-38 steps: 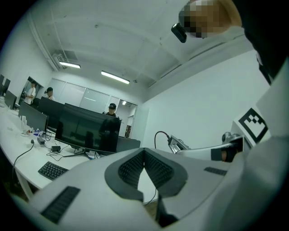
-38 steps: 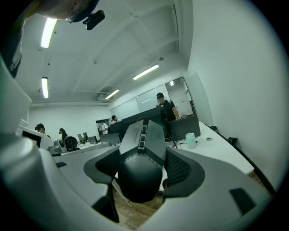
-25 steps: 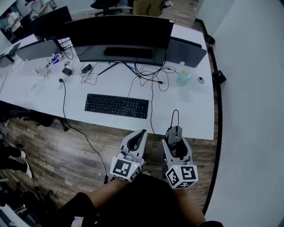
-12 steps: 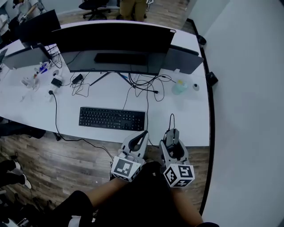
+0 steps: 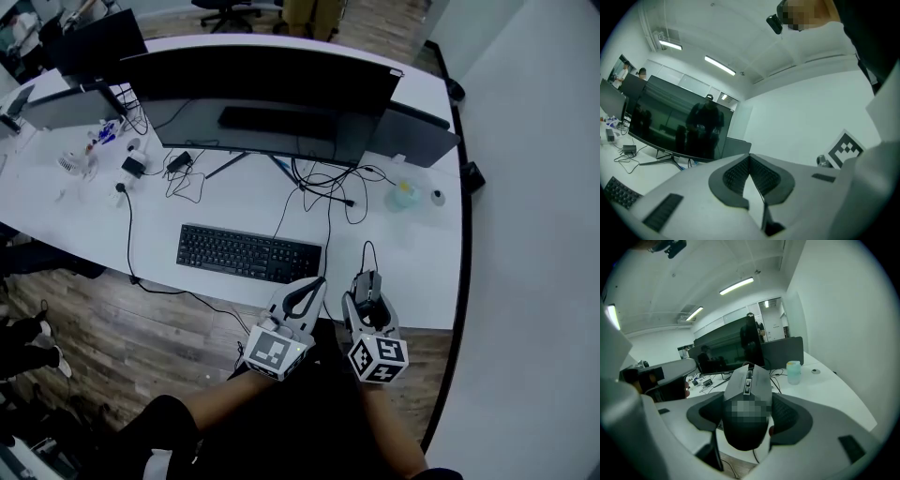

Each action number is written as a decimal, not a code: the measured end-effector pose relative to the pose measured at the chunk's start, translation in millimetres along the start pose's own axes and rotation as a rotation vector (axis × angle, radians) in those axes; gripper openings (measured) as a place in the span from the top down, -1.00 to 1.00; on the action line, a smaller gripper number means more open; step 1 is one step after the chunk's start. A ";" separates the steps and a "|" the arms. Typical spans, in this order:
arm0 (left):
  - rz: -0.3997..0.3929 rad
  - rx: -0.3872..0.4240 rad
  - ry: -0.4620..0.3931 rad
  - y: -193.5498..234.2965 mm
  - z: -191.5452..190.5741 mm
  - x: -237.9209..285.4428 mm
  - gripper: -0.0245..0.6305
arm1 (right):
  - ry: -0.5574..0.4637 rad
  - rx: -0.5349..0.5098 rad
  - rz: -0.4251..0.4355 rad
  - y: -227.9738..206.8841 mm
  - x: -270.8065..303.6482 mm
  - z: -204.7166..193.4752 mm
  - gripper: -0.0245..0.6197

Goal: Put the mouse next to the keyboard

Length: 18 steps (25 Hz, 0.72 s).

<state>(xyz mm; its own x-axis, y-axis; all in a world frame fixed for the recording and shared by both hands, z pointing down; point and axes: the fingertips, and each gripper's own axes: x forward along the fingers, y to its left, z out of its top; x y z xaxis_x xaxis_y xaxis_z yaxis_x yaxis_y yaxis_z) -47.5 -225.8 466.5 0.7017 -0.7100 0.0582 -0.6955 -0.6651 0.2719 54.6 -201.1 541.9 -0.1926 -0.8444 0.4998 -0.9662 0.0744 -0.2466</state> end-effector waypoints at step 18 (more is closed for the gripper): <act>0.027 -0.011 0.129 14.3 -37.0 98.7 0.92 | 0.220 -0.035 -0.030 -83.3 120.0 -78.6 -0.03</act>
<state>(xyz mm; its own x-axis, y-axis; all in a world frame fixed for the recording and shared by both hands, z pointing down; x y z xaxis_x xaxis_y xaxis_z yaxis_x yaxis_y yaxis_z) 17.5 -296.8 511.6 0.6975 -0.6914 0.1881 -0.7129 -0.6433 0.2792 98.5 -267.0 687.7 -0.1930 -0.7104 0.6768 -0.9767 0.0729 -0.2019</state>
